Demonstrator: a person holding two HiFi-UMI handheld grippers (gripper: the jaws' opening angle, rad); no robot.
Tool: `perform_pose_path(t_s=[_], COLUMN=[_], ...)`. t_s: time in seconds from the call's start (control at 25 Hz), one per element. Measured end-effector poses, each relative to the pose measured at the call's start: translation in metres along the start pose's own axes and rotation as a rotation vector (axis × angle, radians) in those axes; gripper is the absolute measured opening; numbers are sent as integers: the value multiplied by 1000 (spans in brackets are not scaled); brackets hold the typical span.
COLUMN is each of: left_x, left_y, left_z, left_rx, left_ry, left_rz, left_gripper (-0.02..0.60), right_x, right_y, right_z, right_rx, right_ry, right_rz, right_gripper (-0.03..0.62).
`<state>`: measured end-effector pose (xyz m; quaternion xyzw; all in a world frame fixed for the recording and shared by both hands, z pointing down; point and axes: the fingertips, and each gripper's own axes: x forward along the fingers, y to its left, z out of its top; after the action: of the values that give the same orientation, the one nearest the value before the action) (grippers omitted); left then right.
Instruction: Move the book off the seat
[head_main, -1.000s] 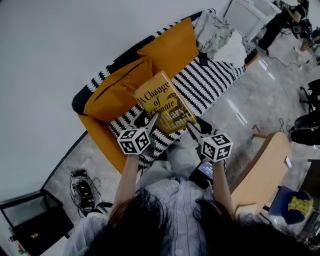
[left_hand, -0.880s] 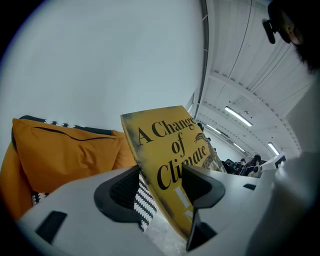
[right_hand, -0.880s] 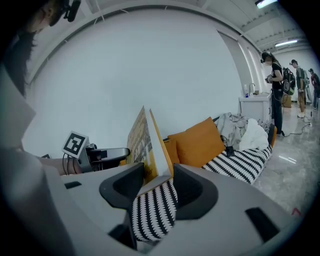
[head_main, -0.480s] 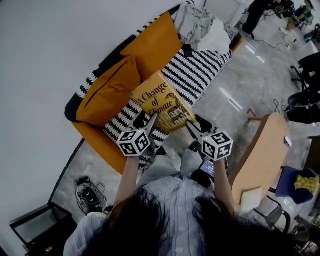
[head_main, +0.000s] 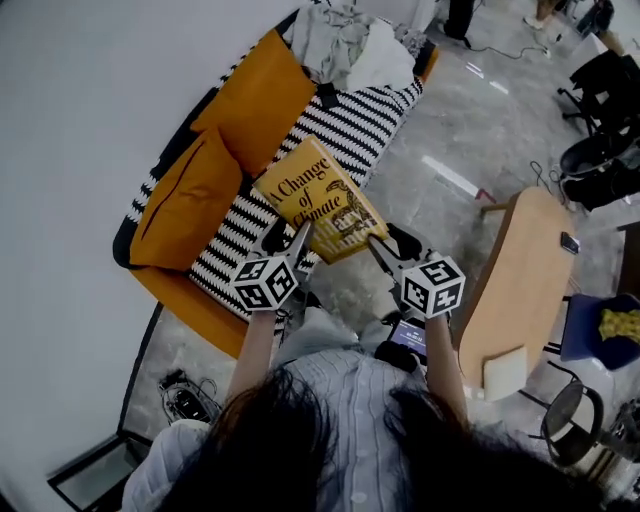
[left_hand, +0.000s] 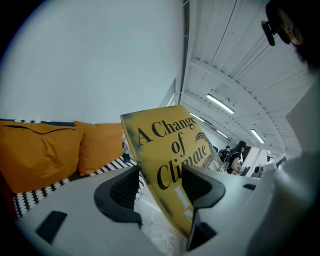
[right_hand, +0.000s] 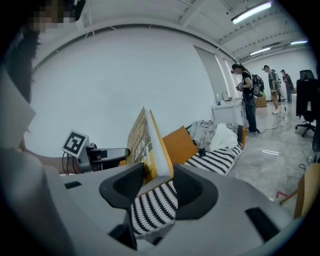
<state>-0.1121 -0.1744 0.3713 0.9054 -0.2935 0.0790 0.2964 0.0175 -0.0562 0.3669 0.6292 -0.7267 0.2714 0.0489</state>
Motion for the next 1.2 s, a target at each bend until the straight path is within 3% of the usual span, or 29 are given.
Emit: perform_pose_path(t_s=[0.56,1.2], left_x=[78,135], left_y=[-218,-364], left_z=[-78,-142], left_rx=[94,232], left_ry=[110,255], left_rz=[-153,-395], left_gripper=[275,275], right_x=[-193,-323], right_y=[-141,-214], right_z=[-22,-63], right_rx=[83,218], right_ry=[-75,-218], right_rz=[-160,-406], right_gripper=[193,192])
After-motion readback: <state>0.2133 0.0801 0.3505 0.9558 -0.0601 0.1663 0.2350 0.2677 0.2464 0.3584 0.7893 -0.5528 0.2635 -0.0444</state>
